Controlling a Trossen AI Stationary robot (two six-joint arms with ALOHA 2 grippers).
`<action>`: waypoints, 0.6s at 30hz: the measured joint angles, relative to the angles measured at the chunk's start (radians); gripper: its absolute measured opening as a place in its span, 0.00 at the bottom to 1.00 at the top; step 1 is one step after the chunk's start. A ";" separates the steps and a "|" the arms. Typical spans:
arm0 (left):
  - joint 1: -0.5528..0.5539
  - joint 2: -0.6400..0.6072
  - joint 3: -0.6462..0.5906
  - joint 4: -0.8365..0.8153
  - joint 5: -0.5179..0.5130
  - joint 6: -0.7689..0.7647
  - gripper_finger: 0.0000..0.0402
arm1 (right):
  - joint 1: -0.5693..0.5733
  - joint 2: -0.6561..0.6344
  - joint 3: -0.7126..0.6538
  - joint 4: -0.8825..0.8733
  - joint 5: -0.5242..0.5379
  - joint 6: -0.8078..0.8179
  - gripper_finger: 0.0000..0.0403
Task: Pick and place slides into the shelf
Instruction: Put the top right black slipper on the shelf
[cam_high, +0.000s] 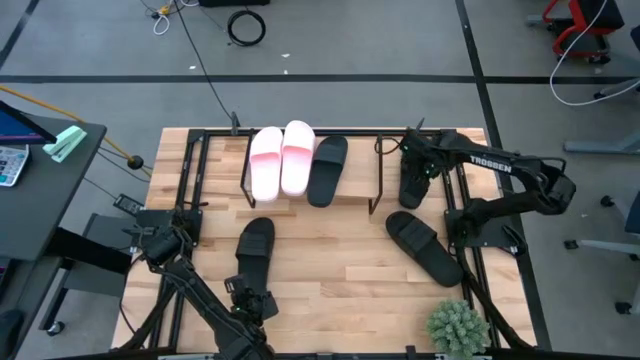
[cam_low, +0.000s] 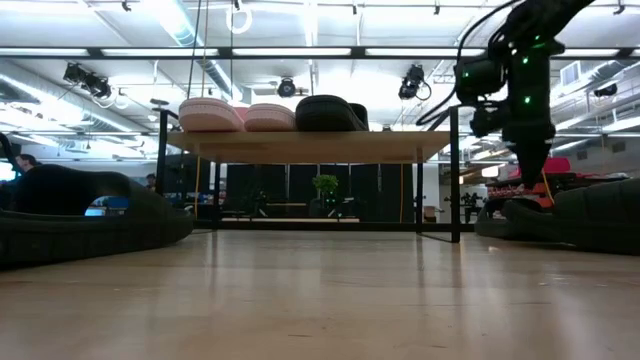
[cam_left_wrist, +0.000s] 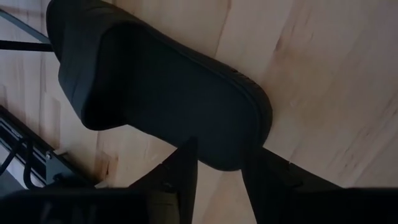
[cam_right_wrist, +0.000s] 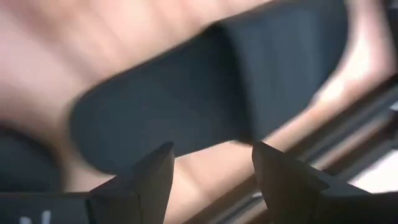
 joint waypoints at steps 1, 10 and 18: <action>0.002 0.000 0.000 0.000 0.000 0.000 0.31 | -0.011 0.006 0.000 0.013 0.027 -0.015 0.56; 0.017 0.000 0.000 0.000 0.000 -0.001 0.33 | -0.058 0.044 0.000 0.143 0.065 -0.170 0.56; 0.016 0.000 0.000 0.000 0.000 -0.010 0.31 | -0.057 0.133 -0.011 0.165 0.170 -0.236 0.56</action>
